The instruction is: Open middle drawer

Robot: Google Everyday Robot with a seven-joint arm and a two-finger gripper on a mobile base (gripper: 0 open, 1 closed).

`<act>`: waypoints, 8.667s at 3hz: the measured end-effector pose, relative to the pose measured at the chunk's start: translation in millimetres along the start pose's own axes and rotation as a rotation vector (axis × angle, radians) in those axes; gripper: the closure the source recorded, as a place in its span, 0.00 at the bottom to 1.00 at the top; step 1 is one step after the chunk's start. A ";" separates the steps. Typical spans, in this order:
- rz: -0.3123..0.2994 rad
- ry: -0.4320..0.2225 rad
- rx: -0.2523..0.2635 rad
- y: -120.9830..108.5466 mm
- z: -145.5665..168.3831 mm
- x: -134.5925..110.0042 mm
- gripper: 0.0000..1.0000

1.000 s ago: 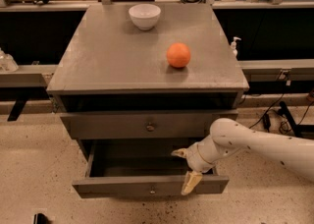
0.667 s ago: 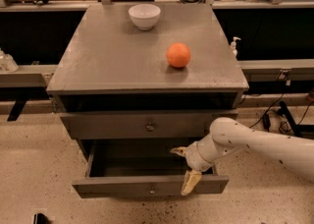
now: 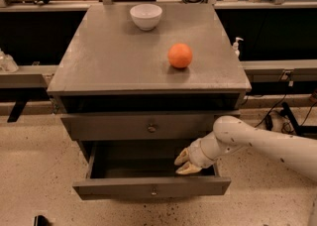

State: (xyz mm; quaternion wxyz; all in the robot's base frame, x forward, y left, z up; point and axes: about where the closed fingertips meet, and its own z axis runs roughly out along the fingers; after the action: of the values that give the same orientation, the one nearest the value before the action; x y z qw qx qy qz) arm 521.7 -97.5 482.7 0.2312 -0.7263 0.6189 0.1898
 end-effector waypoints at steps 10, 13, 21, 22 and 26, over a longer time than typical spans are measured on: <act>-0.058 -0.189 -0.200 36.9 43.4 -7.8 1.00; 0.143 -0.063 -0.090 20.8 79.1 12.6 1.00; -0.047 -0.348 -0.115 67.5 97.2 -17.2 1.00; -0.045 -0.348 -0.111 68.5 98.3 -19.3 1.00; -0.053 -0.374 -0.099 58.1 63.4 -25.4 1.00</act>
Offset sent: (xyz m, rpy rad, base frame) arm 0.0445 -0.0037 -0.0739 -0.0652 0.0546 -0.1103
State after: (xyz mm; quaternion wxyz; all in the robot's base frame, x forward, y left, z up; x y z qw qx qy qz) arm 461.0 -48.1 439.1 0.3112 -0.7049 0.5356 0.3456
